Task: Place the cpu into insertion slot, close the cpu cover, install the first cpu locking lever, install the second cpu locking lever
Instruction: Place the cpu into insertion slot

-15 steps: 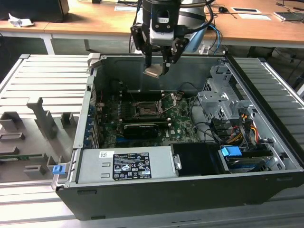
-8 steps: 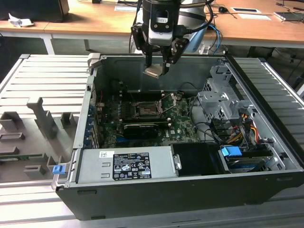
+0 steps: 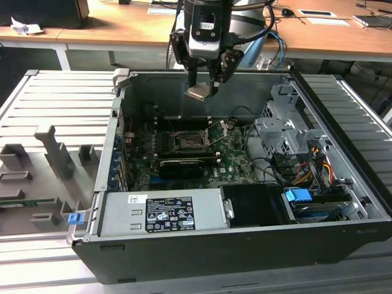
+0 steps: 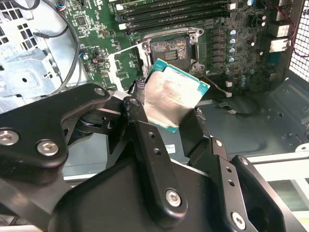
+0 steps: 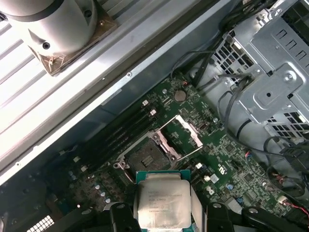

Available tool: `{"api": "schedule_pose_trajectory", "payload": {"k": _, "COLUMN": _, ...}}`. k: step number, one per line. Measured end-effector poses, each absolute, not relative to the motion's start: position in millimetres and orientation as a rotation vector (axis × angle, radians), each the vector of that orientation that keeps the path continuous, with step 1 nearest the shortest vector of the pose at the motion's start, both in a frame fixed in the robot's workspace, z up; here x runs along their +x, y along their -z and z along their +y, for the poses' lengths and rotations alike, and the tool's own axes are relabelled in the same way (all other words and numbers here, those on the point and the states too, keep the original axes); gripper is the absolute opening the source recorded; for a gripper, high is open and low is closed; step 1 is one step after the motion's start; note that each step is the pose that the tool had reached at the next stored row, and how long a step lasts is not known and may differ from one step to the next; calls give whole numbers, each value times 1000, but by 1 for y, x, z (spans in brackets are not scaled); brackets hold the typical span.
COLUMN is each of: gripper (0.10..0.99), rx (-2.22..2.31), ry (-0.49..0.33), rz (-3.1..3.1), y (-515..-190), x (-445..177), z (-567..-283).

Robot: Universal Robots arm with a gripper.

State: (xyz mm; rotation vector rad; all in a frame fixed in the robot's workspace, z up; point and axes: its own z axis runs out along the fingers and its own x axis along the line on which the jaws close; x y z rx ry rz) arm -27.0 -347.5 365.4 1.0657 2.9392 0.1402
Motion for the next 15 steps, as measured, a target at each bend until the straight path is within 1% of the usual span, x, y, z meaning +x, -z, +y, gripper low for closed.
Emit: {"api": "schedule_pose_trajectory", "payload": {"k": 15, "gripper": 529, "rx": 1200, "ry": -139, "rz": 2882, "y": -365, "x": -27, "z": -347}}
